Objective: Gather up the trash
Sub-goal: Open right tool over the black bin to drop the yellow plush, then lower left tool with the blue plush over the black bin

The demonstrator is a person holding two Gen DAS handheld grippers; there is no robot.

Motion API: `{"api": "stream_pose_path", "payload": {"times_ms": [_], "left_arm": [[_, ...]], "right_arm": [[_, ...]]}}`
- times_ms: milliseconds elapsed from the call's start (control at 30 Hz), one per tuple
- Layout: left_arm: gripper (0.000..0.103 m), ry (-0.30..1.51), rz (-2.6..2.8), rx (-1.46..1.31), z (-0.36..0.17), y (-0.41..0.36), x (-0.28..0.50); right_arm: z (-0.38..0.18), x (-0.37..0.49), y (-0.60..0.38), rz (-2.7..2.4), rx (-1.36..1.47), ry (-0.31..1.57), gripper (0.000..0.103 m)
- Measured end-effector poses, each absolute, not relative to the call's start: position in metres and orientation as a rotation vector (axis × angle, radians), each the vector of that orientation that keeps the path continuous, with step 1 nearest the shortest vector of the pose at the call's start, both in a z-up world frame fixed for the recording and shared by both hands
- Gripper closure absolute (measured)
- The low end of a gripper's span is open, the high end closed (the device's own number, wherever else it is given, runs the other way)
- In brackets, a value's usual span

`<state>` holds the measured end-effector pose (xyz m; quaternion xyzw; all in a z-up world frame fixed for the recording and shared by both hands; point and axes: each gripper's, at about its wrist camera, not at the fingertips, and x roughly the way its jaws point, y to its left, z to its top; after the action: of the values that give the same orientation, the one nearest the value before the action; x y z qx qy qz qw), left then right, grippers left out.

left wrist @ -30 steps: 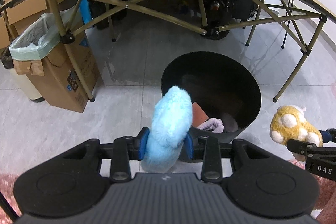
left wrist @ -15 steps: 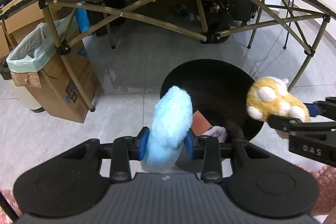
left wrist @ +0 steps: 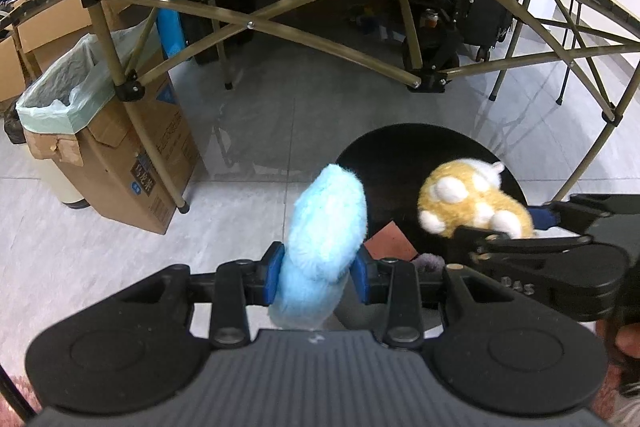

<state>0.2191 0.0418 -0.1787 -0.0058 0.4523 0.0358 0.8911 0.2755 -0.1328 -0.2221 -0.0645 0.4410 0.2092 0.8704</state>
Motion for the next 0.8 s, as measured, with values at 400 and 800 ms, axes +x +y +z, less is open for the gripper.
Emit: {"api": "stream_pose_path", "payload": {"times_ms": [400,800], "left_arm": [[0.068,0.953,0.086,-0.028,-0.182,0.047,0.225],[0.068,0.949,0.062,-0.021,-0.178,0.040,0.226]], "right_arm": [[-0.230,0.281,-0.131,0.402,-0.158,0.931,0.016],[-0.219,0.273,-0.152,0.365,-0.127,0.963,0.000]]}}
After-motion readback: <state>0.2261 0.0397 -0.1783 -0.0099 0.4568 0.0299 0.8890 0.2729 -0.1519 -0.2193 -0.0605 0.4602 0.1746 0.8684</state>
